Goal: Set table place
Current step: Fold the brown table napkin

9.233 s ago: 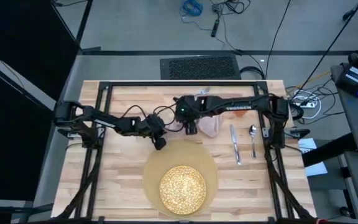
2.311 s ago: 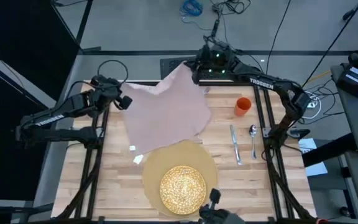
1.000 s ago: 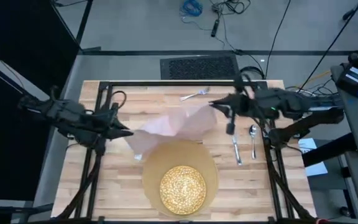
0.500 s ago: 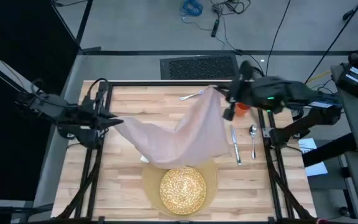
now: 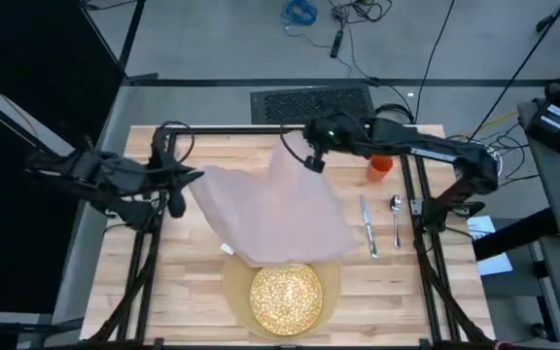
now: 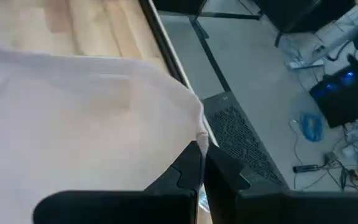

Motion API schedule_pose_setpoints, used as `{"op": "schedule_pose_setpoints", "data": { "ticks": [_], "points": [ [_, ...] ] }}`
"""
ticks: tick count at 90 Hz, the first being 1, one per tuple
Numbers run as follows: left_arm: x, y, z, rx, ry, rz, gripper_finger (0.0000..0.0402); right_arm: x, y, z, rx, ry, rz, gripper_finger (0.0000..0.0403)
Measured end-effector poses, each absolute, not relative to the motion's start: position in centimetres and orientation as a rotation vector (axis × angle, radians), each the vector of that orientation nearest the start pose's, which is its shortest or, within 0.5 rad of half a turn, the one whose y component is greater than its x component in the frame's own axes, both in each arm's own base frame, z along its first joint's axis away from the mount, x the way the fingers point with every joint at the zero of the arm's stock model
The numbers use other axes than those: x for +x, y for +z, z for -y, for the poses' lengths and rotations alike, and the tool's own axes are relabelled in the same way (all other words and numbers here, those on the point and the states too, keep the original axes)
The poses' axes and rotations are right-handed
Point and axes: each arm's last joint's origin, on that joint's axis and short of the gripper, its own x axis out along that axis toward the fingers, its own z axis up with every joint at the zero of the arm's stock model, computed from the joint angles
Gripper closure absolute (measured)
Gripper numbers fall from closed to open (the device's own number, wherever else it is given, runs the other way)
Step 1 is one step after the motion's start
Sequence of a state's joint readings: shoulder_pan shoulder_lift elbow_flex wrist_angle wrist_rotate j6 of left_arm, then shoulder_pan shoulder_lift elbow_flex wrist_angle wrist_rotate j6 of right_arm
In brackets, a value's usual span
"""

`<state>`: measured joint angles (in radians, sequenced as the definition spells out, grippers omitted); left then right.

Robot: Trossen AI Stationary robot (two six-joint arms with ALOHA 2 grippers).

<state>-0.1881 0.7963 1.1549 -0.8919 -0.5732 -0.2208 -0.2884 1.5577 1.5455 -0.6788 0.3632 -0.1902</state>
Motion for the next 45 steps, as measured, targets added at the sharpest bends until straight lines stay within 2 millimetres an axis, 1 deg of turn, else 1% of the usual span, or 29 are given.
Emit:
{"op": "schedule_pose_setpoints", "data": {
  "ticks": [13,23,33,45],
  "points": [
    [12.7,38.6,-0.7,0.035,0.527,-0.484,0.0402,31.7,36.6,12.3,-0.219,-0.602,-0.735,0.0403],
    [13.4,38.3,-1.9,0.067,0.602,-0.535,0.0402,31.5,36.8,13.2,-0.232,-0.631,-0.717,0.0403],
    [14.8,37.6,-3.4,0.103,0.664,-0.619,0.0402,31.2,36.8,13.9,-0.228,-0.646,-0.726,0.0403],
    [17.2,36.3,-5.3,0.141,0.673,-0.731,0.0402,31.0,36.7,14.2,-0.244,-0.677,-0.751,0.0403]
  ]
}}
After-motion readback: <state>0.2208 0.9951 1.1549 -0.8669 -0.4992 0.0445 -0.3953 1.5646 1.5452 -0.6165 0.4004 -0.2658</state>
